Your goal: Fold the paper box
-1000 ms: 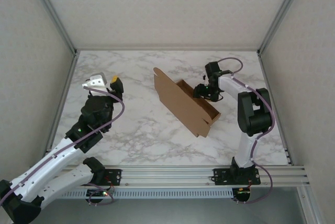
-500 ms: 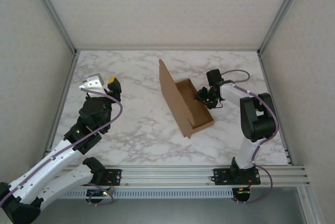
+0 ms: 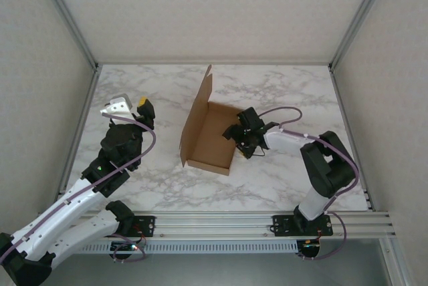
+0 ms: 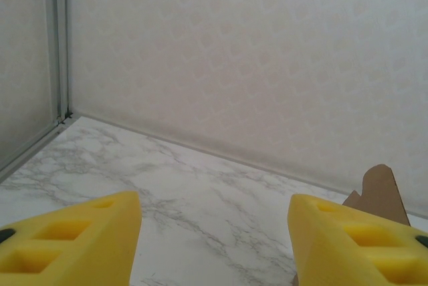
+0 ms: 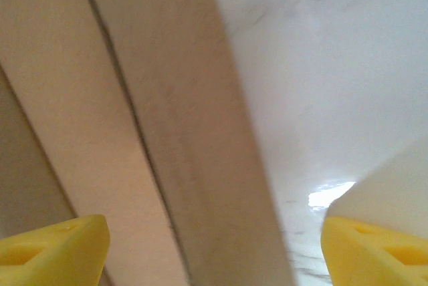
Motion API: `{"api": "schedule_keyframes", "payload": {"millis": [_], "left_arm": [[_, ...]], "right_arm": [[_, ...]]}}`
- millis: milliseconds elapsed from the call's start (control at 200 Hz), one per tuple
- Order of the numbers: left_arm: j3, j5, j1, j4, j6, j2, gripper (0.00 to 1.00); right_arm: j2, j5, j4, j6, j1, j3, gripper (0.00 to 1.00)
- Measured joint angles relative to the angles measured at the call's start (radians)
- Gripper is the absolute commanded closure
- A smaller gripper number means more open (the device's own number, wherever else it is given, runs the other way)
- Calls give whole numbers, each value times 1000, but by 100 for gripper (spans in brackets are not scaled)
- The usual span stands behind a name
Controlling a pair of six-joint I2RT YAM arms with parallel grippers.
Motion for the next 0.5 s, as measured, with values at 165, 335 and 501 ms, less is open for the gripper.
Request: {"api": "schedule_keyframes", "payload": {"millis": [165, 335, 501], "left_arm": [[-4, 0, 0, 1, 0, -9, 39], [-32, 2, 0, 23, 4, -42, 37], [-45, 1, 0, 40, 9, -64, 37]], "right_arm": [[-36, 143, -142, -313, -40, 129, 19], [23, 239, -132, -753, -16, 343, 18], [216, 259, -176, -1023, -41, 544, 13]]}}
